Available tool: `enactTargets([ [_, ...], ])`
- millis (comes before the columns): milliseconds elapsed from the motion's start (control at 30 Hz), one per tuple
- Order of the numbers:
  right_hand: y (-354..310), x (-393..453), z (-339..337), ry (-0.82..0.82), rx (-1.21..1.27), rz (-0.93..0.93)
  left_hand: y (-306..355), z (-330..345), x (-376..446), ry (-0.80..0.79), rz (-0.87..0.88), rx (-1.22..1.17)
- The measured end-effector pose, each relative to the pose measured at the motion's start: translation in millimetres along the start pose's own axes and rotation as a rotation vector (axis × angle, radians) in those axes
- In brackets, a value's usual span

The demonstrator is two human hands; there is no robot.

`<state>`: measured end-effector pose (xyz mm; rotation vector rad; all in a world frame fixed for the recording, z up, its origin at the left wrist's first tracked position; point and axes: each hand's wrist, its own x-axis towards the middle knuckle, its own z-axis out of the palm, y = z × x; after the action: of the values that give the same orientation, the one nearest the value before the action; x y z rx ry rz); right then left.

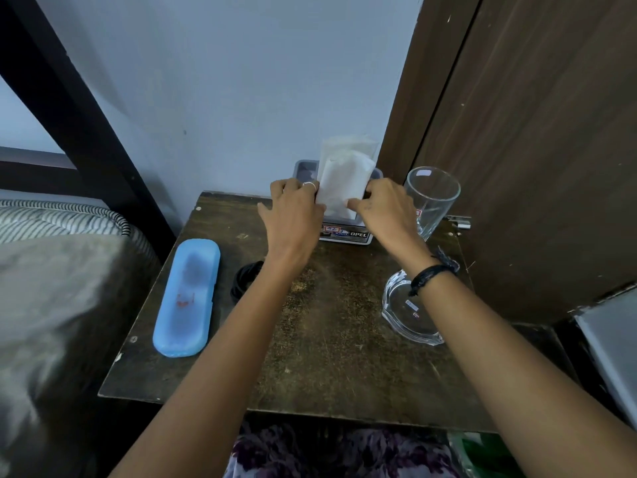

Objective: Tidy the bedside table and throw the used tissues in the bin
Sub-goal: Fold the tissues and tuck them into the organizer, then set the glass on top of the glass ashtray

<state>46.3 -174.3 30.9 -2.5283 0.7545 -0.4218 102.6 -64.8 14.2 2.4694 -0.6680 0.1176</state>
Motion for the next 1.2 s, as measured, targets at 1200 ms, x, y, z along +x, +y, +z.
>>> enactTargets([
  [1200,104.6,-22.5,-20.5,0.102,0.522,0.091,102.9,58.3,-29.9,-0.167,0.013,-0.782],
])
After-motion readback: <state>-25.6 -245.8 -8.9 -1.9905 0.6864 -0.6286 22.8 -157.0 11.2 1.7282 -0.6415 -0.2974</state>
